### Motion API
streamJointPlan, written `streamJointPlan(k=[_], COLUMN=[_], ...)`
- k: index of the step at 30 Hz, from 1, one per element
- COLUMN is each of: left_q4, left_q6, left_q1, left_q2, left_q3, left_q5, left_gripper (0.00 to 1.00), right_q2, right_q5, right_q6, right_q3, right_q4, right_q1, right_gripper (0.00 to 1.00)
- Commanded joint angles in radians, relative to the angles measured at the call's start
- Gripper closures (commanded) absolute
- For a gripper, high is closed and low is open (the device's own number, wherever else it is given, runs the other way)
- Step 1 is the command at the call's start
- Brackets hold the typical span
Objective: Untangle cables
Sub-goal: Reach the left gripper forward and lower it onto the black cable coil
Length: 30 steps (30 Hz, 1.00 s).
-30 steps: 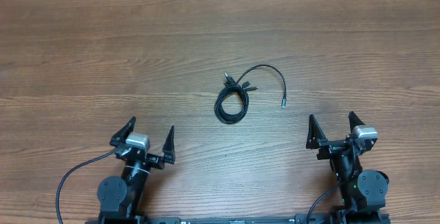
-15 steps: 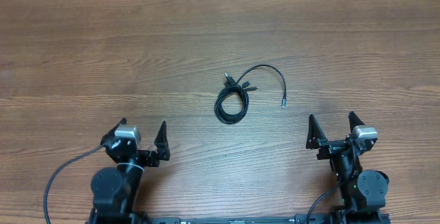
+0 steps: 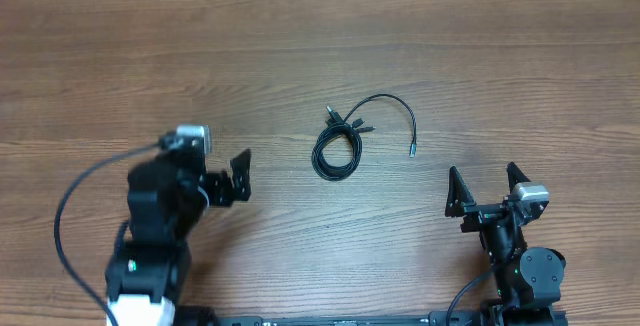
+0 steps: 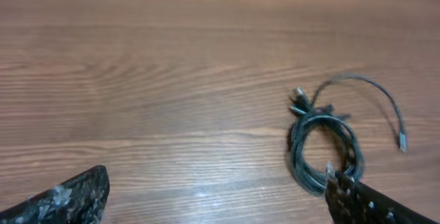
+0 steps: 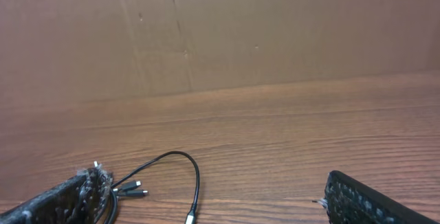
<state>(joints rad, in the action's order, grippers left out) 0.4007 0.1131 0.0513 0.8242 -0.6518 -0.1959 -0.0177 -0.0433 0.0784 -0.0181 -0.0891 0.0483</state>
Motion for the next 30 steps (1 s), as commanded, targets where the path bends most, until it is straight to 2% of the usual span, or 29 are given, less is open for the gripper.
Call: streamJointPlan(k=[1, 4, 7, 13, 15, 20, 25, 30], left_q4=[0.03, 0.051, 0.063, 0.057, 0.06, 0.06, 0.033, -0.044], left_q6=[-0.001, -0.014, -0.079, -0.308, -0.343, -0.329, -0.215, -0.18], left_q1=[-0.004, -0.001, 0.032, 0.177, 0.219, 0.272, 0.278, 0.287], left_q2=[0.131, 0.239, 0.34, 0.479, 0.519, 0.628, 0.725, 0.78], left_q3=[-0.153, -0.258, -0.347, -0.388, -0.387, -0.387, -0.387, -0.387], left_q5=[-0.111, -0.183, -0.217, -0.211, -0.212, -0.221, -0.245, -0.22], left_gripper=[0.0, 0.0, 0.0, 0.0, 0.0, 0.01, 0.0, 0.0], right_q2=[0.001, 0.001, 0.001, 0.0, 0.001, 0.001, 0.001, 0.001], right_q5=[0.013, 0.013, 0.013, 0.013, 0.013, 0.013, 0.013, 0.013], right_q6=[-0.001, -0.001, -0.001, -0.001, -0.001, -0.001, -0.001, -0.001], right_q3=[0.01, 0.01, 0.01, 0.01, 0.01, 0.01, 0.01, 0.01], right_q4=[0.006, 0.006, 0.006, 0.006, 0.006, 0.006, 0.006, 0.006], right_q1=[0.005, 0.005, 0.005, 0.005, 0.005, 0.005, 0.005, 0.005], right_gripper=[0.0, 0.0, 0.0, 0.0, 0.0, 0.0, 0.0, 0.0])
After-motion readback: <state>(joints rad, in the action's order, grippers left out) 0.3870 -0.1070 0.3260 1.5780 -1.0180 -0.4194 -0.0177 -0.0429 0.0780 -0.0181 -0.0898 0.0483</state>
